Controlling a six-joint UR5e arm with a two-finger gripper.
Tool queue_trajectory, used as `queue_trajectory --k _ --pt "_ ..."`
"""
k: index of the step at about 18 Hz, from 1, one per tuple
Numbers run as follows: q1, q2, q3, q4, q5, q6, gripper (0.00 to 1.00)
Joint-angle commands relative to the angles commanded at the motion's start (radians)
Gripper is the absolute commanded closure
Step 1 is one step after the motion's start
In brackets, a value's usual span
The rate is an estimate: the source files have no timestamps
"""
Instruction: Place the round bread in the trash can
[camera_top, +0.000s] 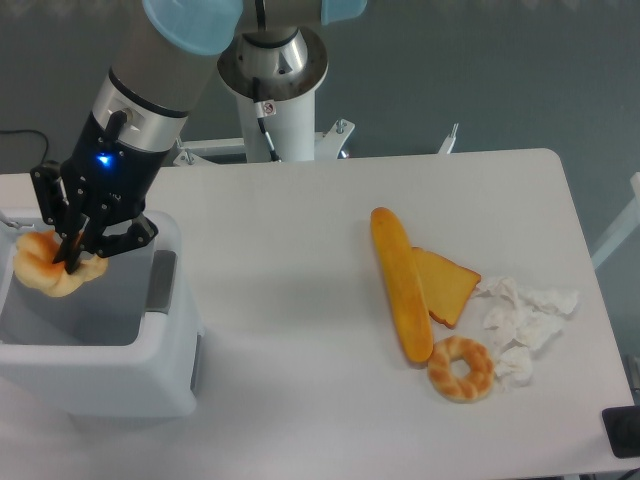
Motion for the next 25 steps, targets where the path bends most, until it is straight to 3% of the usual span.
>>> queue_trajectory --k 1,3,15,19,20,22,25 --pt "-0.002 0.0 0.0 0.0 0.0 0.0 0.67" --pt "-0.002 0.0 0.0 0.0 0.0 0.005 0.57" --pt "0.0 0.005 0.0 0.002 0.002 0.006 0.54" --pt "0.006 0.011 0.0 0.012 0.021 0.006 0.18" --pt "0.014 0.011 0.0 0.015 0.034 0.008 0.0" --pt "0.043 0.018 0.005 0.02 0.063 0.026 0.0" --pt "0.074 0.04 0.002 0.02 0.125 0.168 0.0"
